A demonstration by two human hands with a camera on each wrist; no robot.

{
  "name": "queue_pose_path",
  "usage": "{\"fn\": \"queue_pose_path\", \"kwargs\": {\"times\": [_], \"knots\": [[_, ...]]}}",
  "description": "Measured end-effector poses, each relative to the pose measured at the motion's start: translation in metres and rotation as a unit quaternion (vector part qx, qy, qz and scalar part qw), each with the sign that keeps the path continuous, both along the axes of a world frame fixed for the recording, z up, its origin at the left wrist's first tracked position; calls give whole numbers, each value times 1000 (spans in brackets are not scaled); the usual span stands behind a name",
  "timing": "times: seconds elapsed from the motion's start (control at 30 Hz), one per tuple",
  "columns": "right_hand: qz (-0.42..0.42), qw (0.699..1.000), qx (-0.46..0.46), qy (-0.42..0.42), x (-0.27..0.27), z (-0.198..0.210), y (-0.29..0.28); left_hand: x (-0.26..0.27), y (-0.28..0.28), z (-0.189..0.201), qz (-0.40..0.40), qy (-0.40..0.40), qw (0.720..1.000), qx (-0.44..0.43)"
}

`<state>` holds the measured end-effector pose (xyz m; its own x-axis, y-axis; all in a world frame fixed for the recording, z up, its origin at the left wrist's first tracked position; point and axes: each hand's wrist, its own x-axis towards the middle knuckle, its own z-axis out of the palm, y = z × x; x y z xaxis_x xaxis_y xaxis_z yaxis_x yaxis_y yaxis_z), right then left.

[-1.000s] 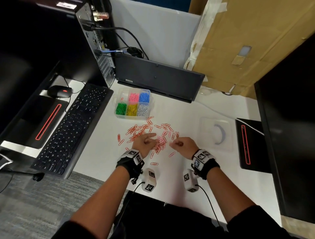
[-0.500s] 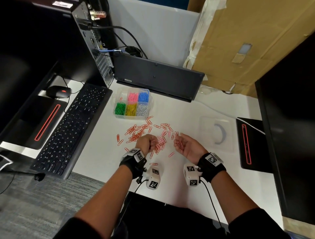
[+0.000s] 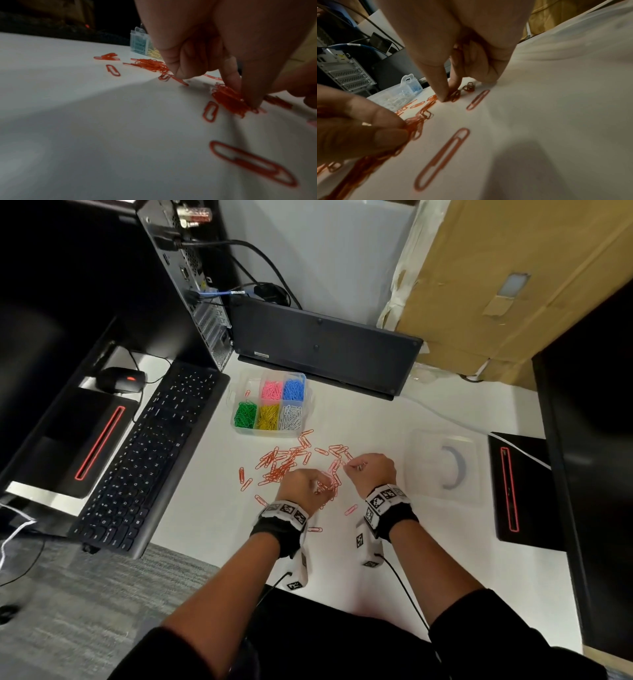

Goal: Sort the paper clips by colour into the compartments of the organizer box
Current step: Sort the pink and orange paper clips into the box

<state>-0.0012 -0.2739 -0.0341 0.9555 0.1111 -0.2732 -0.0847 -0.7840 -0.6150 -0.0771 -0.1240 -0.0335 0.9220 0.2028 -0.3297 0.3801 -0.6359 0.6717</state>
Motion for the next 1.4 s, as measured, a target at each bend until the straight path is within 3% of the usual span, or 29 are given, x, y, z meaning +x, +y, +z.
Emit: {"fn": "queue_pose_path", "kwargs": {"times": [0.2, 0.27, 0.33, 0.4, 0.5, 0.67, 0.73, 0.77, 0.83, 0.87, 0.9, 0.97, 1.0, 1.03, 1.17, 1.27, 1.4], "knots": [[64, 997, -18, 31, 7, -2, -3, -2, 0, -5, -16, -13, 1000, 12], [50, 995, 44, 72, 7, -6, -9, -4, 5, -7, -3, -12, 1000, -13], [-8, 972, 172, 158, 3, -6, -15, -6, 12, -9, 7, -3, 1000, -28], [-68, 918, 318, 227, -3, -3, -21, -8, 17, -9, -5, 0, 1000, -21], [-139, 830, 456, 290, -11, 1, -28, -10, 23, -9, -9, -10, 1000, -8], [-207, 682, 587, 384, -13, 0, -31, -15, 35, -4, -24, -14, 999, 20], [-211, 639, 619, 405, -15, 4, -30, -15, 38, -3, -32, 0, 999, 43], [-208, 633, 625, 407, -17, 8, -29, -14, 39, -2, -34, 10, 998, 51], [-204, 654, 599, 414, -20, 13, -24, -14, 42, -1, -32, 23, 998, 57], [-196, 686, 565, 413, -20, 12, -22, -15, 43, -1, -29, 25, 998, 57], [-177, 741, 513, 396, -20, 10, -21, -15, 45, -1, -24, 23, 998, 58], [-89, 893, 328, 293, -21, 1, -18, -17, 50, -2, -10, 13, 998, 66], [-31, 949, 219, 224, -23, -3, -17, -18, 52, -2, -3, 8, 997, 71], [13, 977, 136, 163, -25, -5, -14, -19, 53, -1, 3, 2, 997, 77], [44, 996, 40, 62, -34, 1, 0, -20, 46, 4, -46, -35, 995, 78], [62, 997, 9, 43, -36, 3, 5, -20, 35, 7, -120, -34, 988, 89], [104, 992, 4, 69, -32, 3, 0, -15, 30, 4, -131, -5, 987, 98]]}}
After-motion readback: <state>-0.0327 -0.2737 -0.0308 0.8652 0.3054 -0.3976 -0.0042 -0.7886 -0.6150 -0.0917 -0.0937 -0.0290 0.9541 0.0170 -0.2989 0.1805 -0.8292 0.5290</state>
